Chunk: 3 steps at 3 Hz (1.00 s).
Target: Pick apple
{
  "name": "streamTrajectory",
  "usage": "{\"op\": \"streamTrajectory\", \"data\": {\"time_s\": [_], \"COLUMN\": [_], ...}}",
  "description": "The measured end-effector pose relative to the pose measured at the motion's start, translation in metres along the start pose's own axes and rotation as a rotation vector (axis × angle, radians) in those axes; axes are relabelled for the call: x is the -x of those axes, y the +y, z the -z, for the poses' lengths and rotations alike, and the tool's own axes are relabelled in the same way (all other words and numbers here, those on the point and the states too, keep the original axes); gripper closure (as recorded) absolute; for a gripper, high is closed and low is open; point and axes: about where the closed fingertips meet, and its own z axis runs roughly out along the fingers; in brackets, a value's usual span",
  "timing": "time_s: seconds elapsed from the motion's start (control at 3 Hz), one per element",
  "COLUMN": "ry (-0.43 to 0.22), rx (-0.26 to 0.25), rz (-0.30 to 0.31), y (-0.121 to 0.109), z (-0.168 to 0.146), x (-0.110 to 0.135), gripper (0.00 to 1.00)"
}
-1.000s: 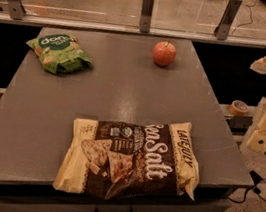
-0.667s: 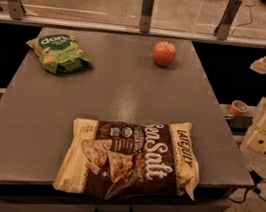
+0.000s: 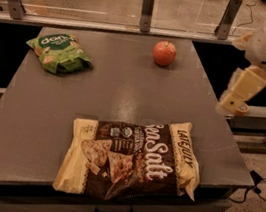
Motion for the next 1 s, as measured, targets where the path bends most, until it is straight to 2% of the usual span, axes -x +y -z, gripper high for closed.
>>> {"op": "streamTrajectory", "data": {"time_s": [0.33, 0.67, 1.0], "ry": [-0.139, -0.291, -0.384], "rx": [-0.042, -0.053, -0.052], "rz": [-0.042, -0.105, -0.175], "y": [-0.063, -0.112, -0.147], "z": [-0.048, -0.101, -0.147], "x": [0.016, 0.040, 0.061], "gripper": [0.00, 0.00, 0.00]}}
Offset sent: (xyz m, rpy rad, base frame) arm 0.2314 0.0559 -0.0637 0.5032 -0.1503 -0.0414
